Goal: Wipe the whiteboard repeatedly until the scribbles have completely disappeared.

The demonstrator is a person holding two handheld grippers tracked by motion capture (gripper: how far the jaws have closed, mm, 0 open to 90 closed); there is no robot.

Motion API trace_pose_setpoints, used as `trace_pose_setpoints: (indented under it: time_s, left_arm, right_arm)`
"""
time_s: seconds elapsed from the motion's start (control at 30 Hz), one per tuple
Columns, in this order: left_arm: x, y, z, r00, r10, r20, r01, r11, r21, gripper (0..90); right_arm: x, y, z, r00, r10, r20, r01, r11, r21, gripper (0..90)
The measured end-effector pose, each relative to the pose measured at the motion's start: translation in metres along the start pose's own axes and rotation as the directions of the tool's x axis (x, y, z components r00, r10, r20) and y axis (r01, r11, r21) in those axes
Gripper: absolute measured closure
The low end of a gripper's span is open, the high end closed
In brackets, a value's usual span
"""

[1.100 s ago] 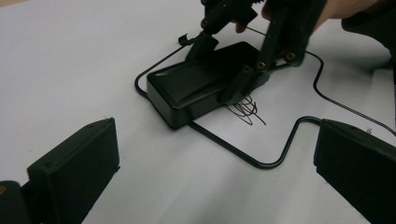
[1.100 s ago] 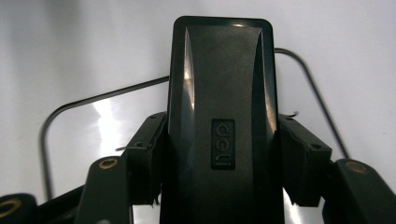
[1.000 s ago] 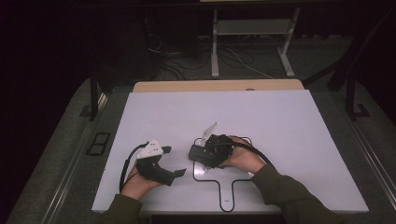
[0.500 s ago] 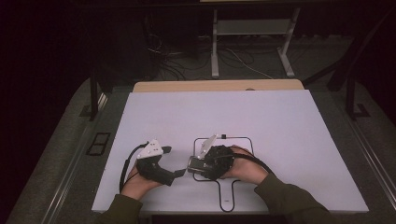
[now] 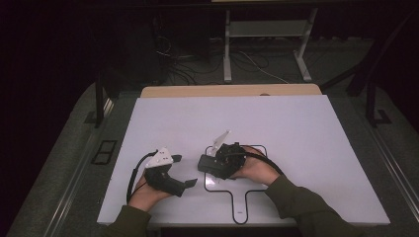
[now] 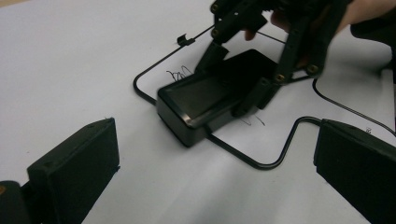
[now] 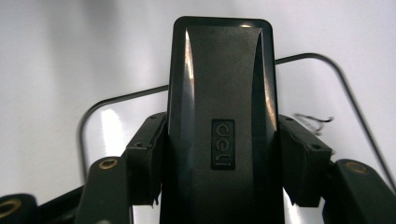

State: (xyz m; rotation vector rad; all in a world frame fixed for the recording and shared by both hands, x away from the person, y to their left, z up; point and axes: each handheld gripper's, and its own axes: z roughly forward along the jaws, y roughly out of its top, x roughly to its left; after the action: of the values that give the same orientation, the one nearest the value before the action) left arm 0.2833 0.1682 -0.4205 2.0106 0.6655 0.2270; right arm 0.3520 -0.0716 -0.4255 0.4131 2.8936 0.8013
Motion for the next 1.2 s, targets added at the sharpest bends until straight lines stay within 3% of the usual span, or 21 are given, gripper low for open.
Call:
trace_pose_setpoints:
  time_s: [0.3, 0.63, 0.7, 0.87, 1.2]
  left_arm:
    - [0.000, 0.000, 0.001, 1.0000, 0.007, 0.006, -0.007, 1.0000, 0.003, 0.0]
    - [0.000, 0.000, 0.001, 1.0000, 0.007, 0.007, -0.007, 1.0000, 0.004, 0.0]
    - [0.000, 0.000, 0.001, 1.0000, 0.007, 0.006, -0.007, 1.0000, 0.005, 0.0]
    - [0.000, 0.000, 0.001, 1.0000, 0.006, 0.007, -0.006, 1.0000, 0.003, 0.0]
    - [-0.001, 0.000, 0.000, 1.0000, 0.007, 0.007, -0.007, 1.0000, 0.002, 0.0]
  right_arm:
    - [-0.033, 0.006, 0.006, 0.9968, 0.069, 0.040, -0.069, 0.998, -0.005, 38.7]
    - [-0.056, 0.010, 0.010, 0.9898, 0.126, 0.066, -0.126, 0.992, -0.013, 38.7]
    - [-0.056, 0.010, 0.010, 0.9889, 0.138, 0.054, -0.137, 0.990, -0.018, 38.7]
    - [-0.054, 0.011, 0.010, 0.9912, 0.109, 0.075, -0.109, 0.994, -0.007, 38.7]
    - [-0.032, 0.011, 0.007, 0.9967, 0.054, 0.061, -0.055, 0.998, 0.021, 38.7]
